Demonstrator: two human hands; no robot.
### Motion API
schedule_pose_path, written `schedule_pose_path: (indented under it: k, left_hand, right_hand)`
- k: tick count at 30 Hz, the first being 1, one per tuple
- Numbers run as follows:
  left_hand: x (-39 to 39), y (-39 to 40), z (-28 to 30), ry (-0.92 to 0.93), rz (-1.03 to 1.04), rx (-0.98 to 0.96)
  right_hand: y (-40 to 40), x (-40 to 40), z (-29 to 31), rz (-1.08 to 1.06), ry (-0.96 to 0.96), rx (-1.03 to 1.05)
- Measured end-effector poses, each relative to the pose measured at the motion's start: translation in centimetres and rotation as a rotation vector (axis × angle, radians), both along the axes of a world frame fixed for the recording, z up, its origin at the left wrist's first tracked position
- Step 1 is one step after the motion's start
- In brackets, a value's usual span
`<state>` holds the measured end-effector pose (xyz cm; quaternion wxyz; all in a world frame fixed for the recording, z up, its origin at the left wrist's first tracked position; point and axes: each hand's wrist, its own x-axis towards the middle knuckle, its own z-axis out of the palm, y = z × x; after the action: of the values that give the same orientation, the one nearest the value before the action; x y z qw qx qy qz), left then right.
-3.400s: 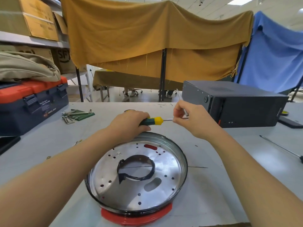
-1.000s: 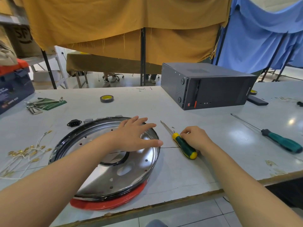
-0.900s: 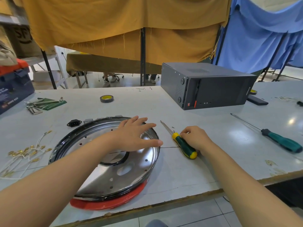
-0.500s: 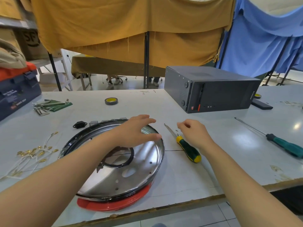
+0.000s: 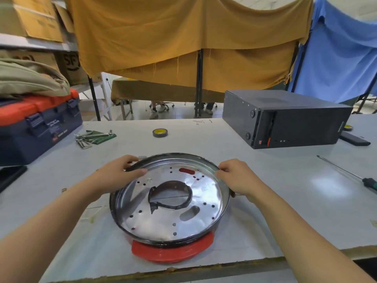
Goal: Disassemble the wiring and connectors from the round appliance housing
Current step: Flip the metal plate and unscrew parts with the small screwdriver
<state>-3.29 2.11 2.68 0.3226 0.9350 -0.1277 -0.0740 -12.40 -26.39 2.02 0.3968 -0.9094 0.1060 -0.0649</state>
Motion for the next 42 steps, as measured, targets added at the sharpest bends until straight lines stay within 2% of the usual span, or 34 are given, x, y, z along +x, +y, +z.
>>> schedule_pose_path:
  k: [6, 10, 12, 16, 22, 31, 42]
  left_hand:
    - [0.4, 0.5, -0.5, 0.304, 0.131, -0.469]
    - [1.2, 0.3, -0.2, 0.414, 0.109, -0.586]
    - [1.4, -0.1, -0.1, 0.382, 0.083, -0.499]
    - [1.9, -1.2, -0.6, 0.147, 0.002, -0.180]
    - [2.7, -3.5, -1.0, 0.000, -0.054, -0.041]
    - [3.6, -4.2, -0.9, -0.049, -0.087, 0.034]
    - [3.7, -4.4, -1.1, -0.026, -0.084, 0.014]
  right_hand:
    - [-1.3, 0.5, 1.0, -0.094, -0.135, 0.058]
    - [-3.1, 1.8, 1.4, -0.223, -0.210, 0.249]
    - [-3.8, 2.7, 1.5, -0.263, -0.195, 0.366]
    - [-4.3, 4.7, 1.3, -0.305, -0.147, 0.641]
    - [-4.0, 7.6, 0.3, -0.345, -0.107, 0.872]
    - [-7.0, 9.1, -0.9, -0.448, -0.114, 0.784]
    - [-8.0, 9.9, -2.3, -0.461, -0.095, 0.898]
